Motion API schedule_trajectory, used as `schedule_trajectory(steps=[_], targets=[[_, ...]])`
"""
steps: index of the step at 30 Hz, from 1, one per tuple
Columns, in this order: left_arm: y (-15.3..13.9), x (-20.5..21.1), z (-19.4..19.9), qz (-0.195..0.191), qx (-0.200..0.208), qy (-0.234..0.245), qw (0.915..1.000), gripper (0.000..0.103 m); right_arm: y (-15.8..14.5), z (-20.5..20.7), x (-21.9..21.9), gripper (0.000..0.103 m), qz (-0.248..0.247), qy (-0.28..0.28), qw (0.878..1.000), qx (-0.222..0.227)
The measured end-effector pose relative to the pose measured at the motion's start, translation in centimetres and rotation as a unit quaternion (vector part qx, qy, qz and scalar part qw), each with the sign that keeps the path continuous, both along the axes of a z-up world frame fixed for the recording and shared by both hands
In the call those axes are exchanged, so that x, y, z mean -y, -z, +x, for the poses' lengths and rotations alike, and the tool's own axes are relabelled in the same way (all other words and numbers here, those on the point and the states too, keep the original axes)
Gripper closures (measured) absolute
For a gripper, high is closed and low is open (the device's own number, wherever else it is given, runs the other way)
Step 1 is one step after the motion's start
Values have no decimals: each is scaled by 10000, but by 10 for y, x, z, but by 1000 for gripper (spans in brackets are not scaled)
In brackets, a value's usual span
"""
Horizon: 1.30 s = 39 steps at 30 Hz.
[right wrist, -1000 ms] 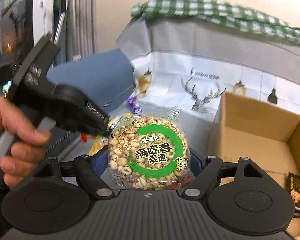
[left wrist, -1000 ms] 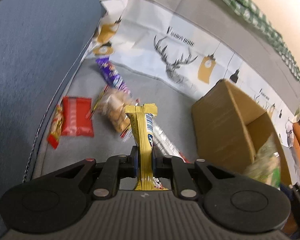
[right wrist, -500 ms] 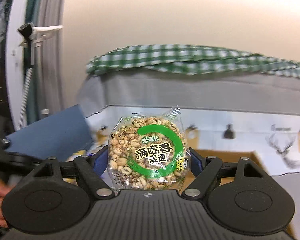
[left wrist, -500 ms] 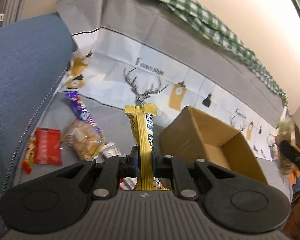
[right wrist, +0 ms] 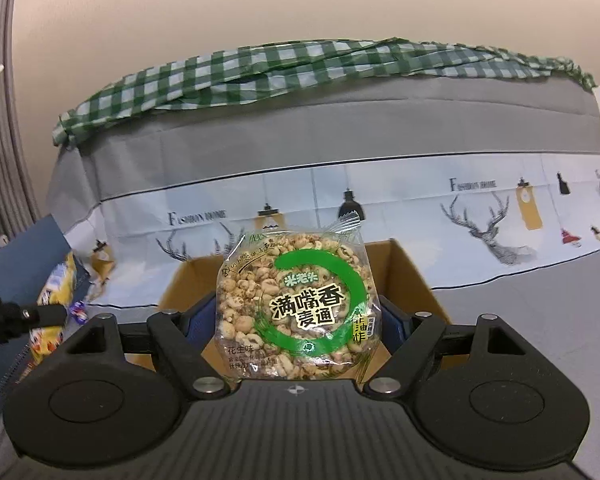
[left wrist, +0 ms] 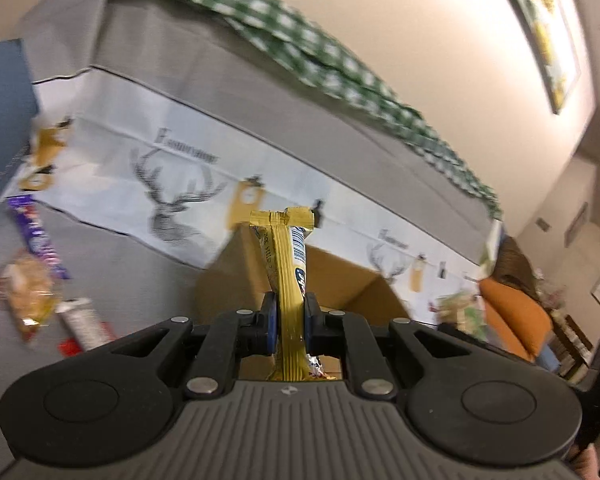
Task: Organize snacks
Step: 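Lift the wafer bar and grain bag with both tools toward the cardboard box, then open both tools over the box to drop the wafer bar and grain bag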
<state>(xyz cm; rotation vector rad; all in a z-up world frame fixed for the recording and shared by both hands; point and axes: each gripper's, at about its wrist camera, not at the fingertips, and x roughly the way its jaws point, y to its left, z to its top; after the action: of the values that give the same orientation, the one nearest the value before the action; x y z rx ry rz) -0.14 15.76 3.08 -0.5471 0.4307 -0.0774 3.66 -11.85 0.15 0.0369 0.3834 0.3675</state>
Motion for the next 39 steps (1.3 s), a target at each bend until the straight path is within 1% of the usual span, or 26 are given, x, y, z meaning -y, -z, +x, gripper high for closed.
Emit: schedule_trajectory(steps=[3,10,22,39], targets=[[0,16,7,93,63,220,9997,89,3,1,6,23,-128,18,9999,-40],[3,39,17,77,75,498,9987,89,6,3,19,23,-199,194,9996,-73],[7,45,24,57,37,586,9983,89,6,-1,9,23,-378,240,9990,11],[8,51,24,180,120,726,9971,89,6,0,12,23,-385,297,9988,6]])
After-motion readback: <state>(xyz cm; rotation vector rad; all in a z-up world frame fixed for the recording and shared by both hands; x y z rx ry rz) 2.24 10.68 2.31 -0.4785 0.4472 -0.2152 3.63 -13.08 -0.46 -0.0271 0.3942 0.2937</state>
